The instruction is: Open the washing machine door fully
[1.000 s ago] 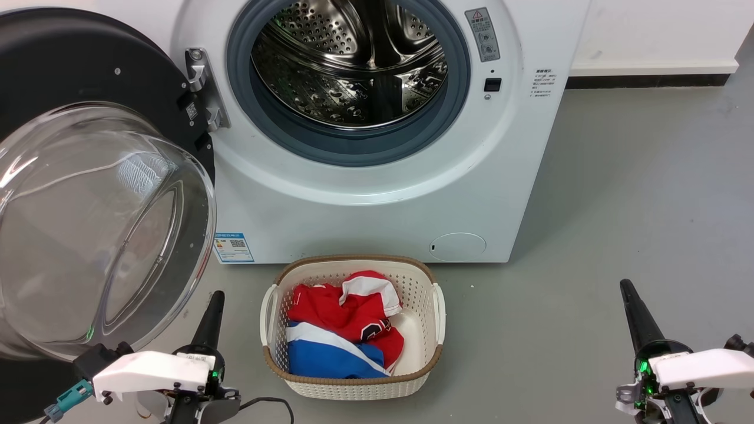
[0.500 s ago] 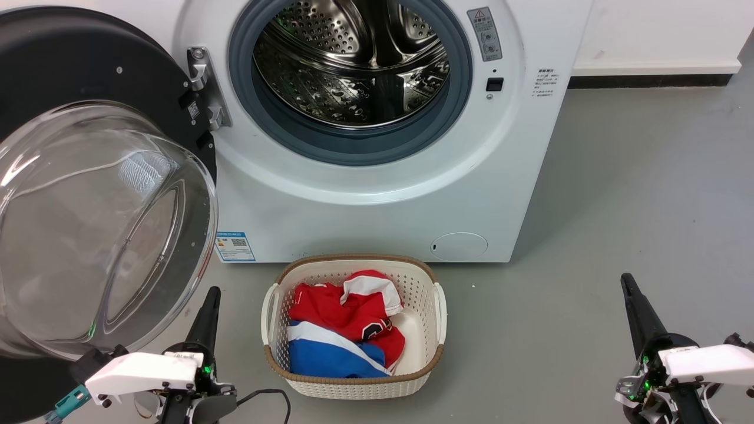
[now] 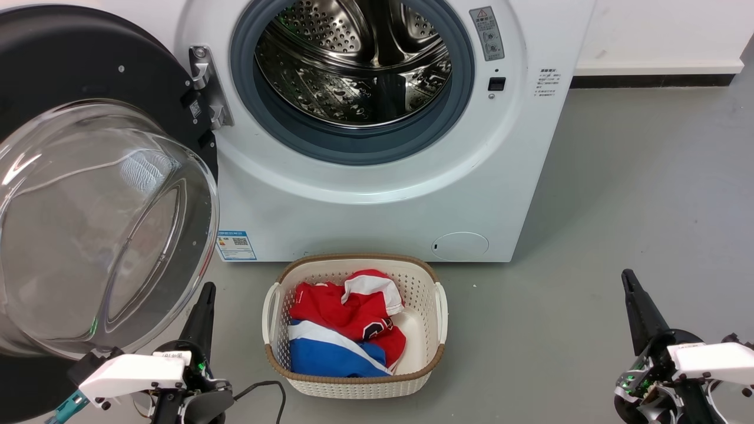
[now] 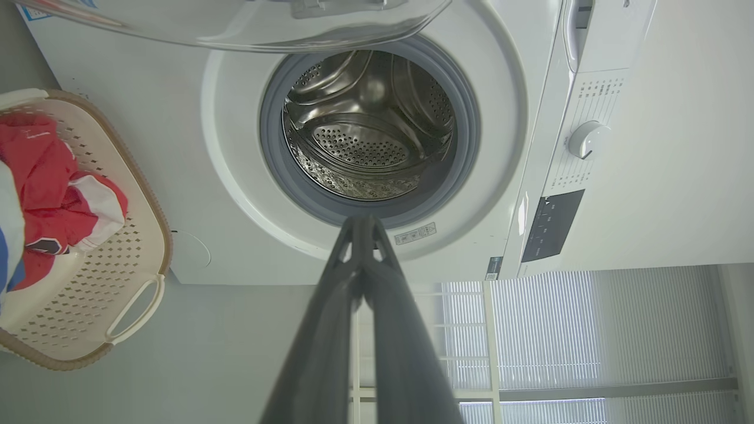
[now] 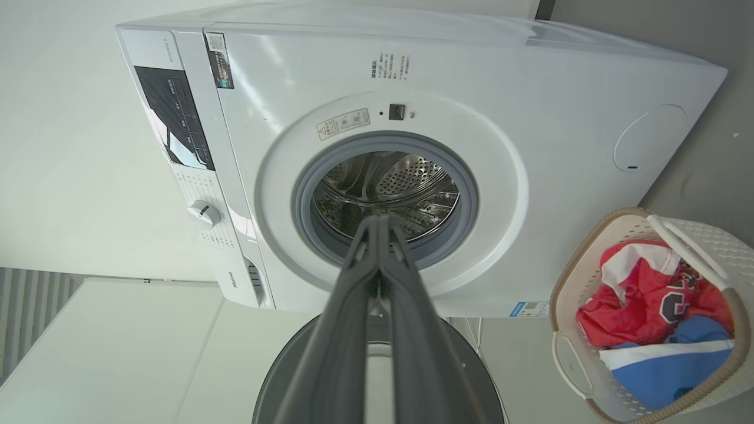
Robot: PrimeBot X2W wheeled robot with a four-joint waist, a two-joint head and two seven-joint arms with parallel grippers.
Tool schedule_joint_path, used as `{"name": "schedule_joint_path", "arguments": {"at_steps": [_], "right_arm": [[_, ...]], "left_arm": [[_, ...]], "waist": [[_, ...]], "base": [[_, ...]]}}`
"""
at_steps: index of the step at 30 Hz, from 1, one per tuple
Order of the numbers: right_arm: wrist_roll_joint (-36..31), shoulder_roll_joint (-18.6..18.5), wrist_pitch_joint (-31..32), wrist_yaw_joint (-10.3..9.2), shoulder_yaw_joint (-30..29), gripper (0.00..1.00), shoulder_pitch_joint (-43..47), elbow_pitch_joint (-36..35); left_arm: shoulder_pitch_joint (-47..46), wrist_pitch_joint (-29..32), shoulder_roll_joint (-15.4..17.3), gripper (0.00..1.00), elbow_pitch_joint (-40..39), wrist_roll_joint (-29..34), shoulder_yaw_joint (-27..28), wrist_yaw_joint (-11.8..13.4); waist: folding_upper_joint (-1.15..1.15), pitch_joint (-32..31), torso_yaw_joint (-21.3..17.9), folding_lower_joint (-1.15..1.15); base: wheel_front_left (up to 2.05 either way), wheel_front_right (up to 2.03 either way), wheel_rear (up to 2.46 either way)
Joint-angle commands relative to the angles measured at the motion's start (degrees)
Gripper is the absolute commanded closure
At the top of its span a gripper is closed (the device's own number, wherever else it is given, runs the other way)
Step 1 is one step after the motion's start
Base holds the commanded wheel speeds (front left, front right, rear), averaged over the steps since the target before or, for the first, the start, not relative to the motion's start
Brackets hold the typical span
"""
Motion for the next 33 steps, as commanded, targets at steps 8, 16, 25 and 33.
{"name": "schedule_joint_path", "arguments": {"at_steps": [8,16,25,33], "right_arm": [[4.33,-0.08,0.73,0.0,-0.26,1.0,-1.55,0.66],[4.33,-0.03,0.84,0.0,-0.31,1.0,-1.5,0.66],[4.26,0.02,0.8,0.0,-0.36,1.0,-1.51,0.67],[4.19,0.07,0.83,0.0,-0.4,1.0,-1.51,0.67]], "left_arm": [[-0.78,1.06,-0.67,1.0,0.18,-3.17,1.5,-1.09],[-0.79,1.01,-0.74,1.0,0.17,-3.26,1.61,-1.15],[-0.8,1.04,-0.78,1.0,0.17,-3.19,1.67,-1.15],[-0.8,1.1,-0.81,1.0,0.17,-3.13,1.72,-1.15]], "waist": [[0.0,0.05,0.13,0.0],[0.0,0.06,0.14,0.0],[0.0,0.06,0.14,0.0],[0.0,0.06,0.14,0.0]], "base": [[0.0,0.0,0.0],[0.0,0.0,0.0],[0.0,0.0,0.0],[0.0,0.0,0.0]]}}
